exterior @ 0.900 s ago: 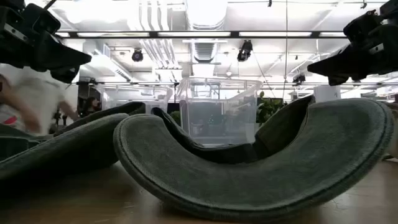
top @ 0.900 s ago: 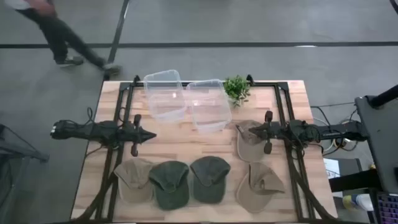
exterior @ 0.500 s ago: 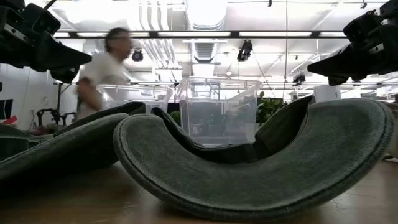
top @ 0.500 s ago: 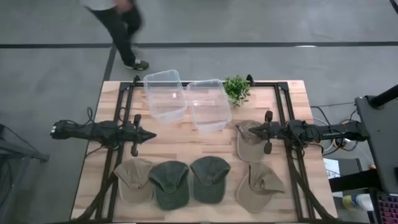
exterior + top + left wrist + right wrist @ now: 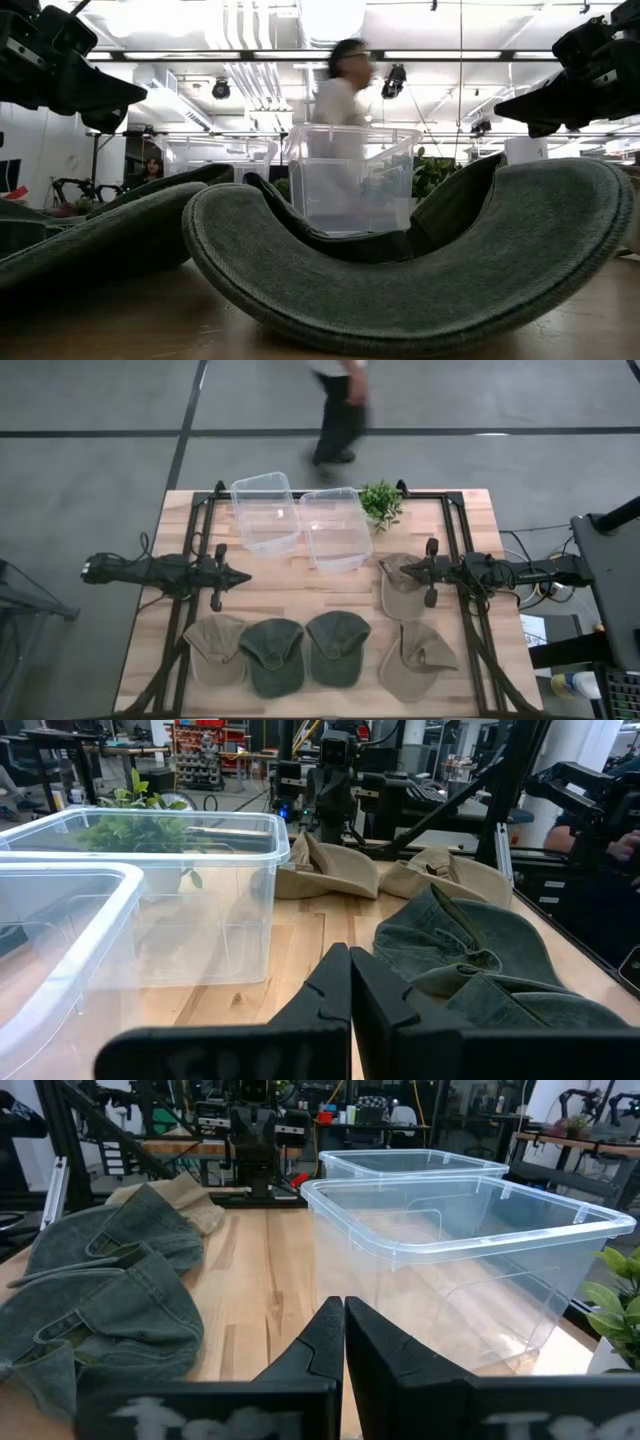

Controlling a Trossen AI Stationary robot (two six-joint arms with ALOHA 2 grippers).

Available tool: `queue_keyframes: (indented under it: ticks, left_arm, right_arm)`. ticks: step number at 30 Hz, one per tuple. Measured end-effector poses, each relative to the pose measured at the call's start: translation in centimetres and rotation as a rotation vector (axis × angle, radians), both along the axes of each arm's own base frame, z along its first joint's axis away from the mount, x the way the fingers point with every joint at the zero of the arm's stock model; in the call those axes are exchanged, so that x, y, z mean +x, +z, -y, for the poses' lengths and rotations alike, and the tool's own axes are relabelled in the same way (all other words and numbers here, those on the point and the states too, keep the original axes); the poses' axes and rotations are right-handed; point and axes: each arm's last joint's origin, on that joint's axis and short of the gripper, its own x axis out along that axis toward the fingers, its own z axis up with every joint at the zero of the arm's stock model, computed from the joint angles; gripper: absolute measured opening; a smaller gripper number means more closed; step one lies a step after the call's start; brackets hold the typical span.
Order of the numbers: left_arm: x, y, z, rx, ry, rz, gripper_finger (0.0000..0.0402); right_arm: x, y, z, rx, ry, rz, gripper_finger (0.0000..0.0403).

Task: Pick & Place hat

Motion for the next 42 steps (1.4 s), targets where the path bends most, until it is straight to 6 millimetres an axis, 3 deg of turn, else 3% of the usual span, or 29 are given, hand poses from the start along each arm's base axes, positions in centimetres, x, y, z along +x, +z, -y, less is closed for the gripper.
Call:
queue_keyframes:
  ticks: [23, 31, 36, 42]
  left_arm:
    - [0.00, 0.00, 0.00, 0.000, 0.000, 0.000, 0.0000]
    - [0.00, 0.00, 0.00, 0.000, 0.000, 0.000, 0.0000]
    - [0.00, -0.01, 0.00, 0.000, 0.000, 0.000, 0.0000]
    - [0.00, -0.01, 0.00, 0.000, 0.000, 0.000, 0.0000]
  right_arm:
    - [0.01, 0.11, 0.00, 0.004, 0.000, 0.012, 0.0009]
    - [0.01, 0.12, -0.01, 0.379, -0.028, 0.068, 0.0009]
    - [0.02, 0.13, -0.07, 0.394, -0.004, 0.065, 0.0009]
    - [0.06, 0.66, -0.65, 0.466, 0.198, 0.082, 0.0009]
